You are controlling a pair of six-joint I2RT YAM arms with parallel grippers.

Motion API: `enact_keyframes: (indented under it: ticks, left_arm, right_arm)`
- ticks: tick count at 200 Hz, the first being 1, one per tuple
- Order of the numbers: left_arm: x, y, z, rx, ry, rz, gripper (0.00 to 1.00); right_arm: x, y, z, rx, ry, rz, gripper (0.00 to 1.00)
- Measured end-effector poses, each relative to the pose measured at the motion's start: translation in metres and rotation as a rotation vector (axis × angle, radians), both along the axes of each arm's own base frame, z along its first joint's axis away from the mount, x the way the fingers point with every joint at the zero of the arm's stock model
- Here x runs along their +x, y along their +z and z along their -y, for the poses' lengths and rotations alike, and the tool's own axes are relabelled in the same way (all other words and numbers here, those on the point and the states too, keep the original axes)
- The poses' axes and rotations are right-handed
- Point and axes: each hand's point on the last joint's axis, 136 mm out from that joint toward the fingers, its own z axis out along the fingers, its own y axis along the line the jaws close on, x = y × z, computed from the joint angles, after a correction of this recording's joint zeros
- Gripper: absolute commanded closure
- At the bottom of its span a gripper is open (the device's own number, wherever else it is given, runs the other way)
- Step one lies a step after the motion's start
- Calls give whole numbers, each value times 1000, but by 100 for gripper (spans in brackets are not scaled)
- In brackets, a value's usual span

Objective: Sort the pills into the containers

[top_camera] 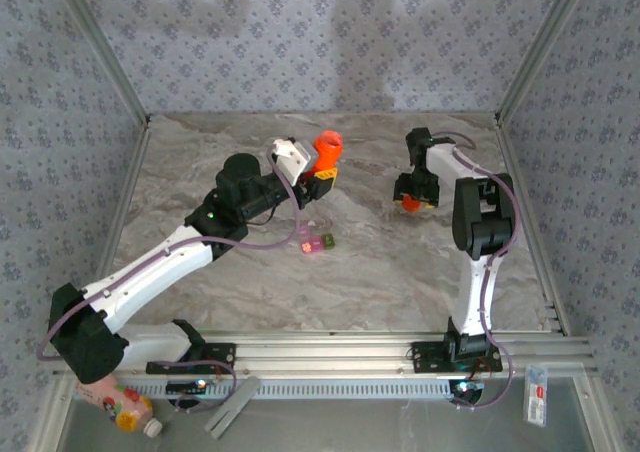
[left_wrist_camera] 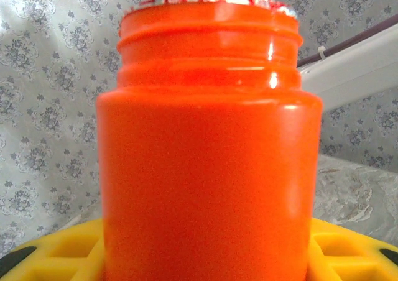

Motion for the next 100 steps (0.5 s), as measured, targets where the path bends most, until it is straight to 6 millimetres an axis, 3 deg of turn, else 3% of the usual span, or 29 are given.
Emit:
enact_keyframes:
  ticks: [100]
  left_arm:
    - [-2,-3,2,4,-6,-5,100]
  right_arm:
    - [-1,-4,0,-2,9,-9,36]
